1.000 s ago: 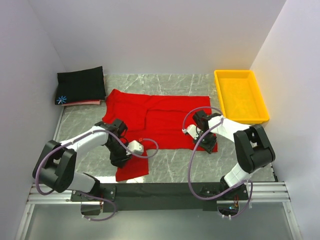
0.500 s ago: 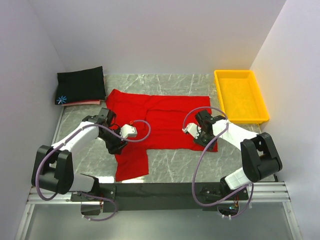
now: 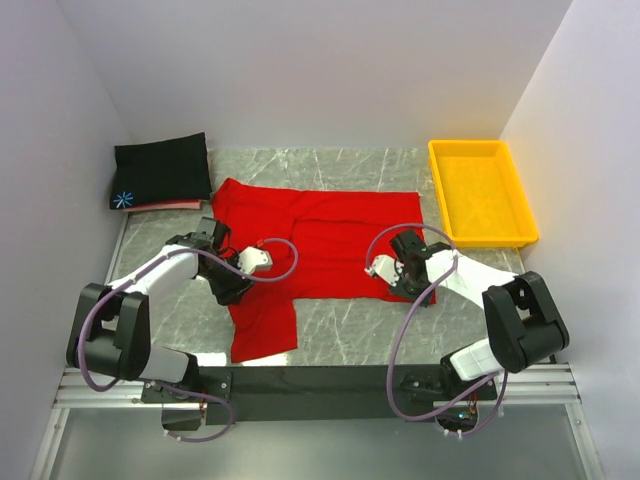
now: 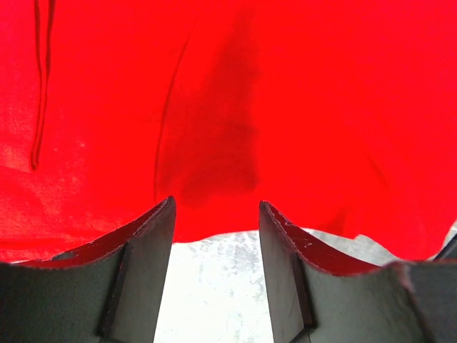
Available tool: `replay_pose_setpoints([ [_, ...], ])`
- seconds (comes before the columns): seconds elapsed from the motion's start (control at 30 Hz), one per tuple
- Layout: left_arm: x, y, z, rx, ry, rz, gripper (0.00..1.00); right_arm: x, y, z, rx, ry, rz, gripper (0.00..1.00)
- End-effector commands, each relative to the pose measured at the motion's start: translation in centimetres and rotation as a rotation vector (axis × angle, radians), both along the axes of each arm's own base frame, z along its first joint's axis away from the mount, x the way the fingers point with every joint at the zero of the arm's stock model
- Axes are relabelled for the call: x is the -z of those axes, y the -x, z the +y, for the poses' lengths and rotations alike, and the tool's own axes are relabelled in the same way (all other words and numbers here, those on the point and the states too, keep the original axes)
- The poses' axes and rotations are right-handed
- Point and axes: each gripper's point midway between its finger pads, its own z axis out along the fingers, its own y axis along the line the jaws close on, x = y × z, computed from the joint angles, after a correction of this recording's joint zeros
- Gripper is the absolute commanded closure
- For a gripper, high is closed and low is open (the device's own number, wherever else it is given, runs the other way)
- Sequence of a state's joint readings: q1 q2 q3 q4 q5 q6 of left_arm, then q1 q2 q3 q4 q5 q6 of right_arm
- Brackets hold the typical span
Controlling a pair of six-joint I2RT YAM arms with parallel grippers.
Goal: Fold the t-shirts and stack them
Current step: Fold the tshirt
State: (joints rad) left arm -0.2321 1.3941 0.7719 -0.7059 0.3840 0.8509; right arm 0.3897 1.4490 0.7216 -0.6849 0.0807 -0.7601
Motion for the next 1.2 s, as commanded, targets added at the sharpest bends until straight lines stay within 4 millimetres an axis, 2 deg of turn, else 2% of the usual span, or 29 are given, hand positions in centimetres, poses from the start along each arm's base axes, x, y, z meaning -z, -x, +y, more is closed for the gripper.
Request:
replay_pose_setpoints([
  [0.0,0.4,-0.4,-0.1,0.002,0.005,-0.008,0.44,1.2,0.1,-0.9,-0.013,0.047,-0.008,0.69],
  [0.03,0.5,-0.4,-0.1,0.001,0.006,-0.004,0.44,1.4,0.2,-1.0,-0.009,0.053,-0.005,0.73],
  [0.07,0.5,-0.4,-0.1,0.001,0.007,-0.004,0.46,1.6,0.1,-1.0,-0.01,0.059,-0.004,0.83],
  [0.17,1.3,-0.4,0.0,-0.017,-0.008,0.011,0.5,1.6,-0.3,-1.1,-0.001,0.067,-0.013,1.0],
  [0.27,2.3,0.5,0.8,-0.017,-0.052,0.05,0.51,1.3,-0.6,-1.0,0.004,0.069,-0.019,1.0],
  [0.4,3.0,1.9,1.6,0.014,-0.091,0.046,0.47,0.8,-0.9,-0.7,0.01,0.051,-0.029,1.0],
  [0.53,4.0,3.2,2.5,0.019,-0.147,0.051,0.48,0.4,-1.1,-0.5,0.008,0.04,-0.046,1.0],
  [0.63,4.4,3.9,3.0,0.021,-0.174,0.067,0.64,0.0,-1.3,-0.6,0.007,0.043,-0.065,1.0],
  [0.67,4.3,4.0,2.9,0.015,-0.172,0.07,0.77,-0.2,-1.3,-0.6,0.008,0.04,-0.072,1.0],
  [0.73,4.0,4.3,2.9,0.016,-0.164,0.07,0.86,-0.4,-1.3,-0.5,0.006,0.033,-0.077,1.0],
  [0.77,3.8,4.5,2.8,0.019,-0.158,0.075,0.95,-0.7,-1.3,-0.5,0.006,0.028,-0.079,1.0],
  [0.83,3.0,4.6,2.6,0.023,-0.141,0.061,0.99,-0.8,-1.1,-0.4,0.007,0.018,-0.077,1.0],
  [1.0,0.7,6.1,2.0,0.06,-0.087,0.069,0.99,-2.1,0.0,-0.4,0.004,-0.01,-0.077,1.0],
  [1.17,-1.8,6.0,1.1,0.062,-0.032,0.046,0.99,-3.5,1.2,-0.1,-0.005,-0.058,-0.087,1.0],
])
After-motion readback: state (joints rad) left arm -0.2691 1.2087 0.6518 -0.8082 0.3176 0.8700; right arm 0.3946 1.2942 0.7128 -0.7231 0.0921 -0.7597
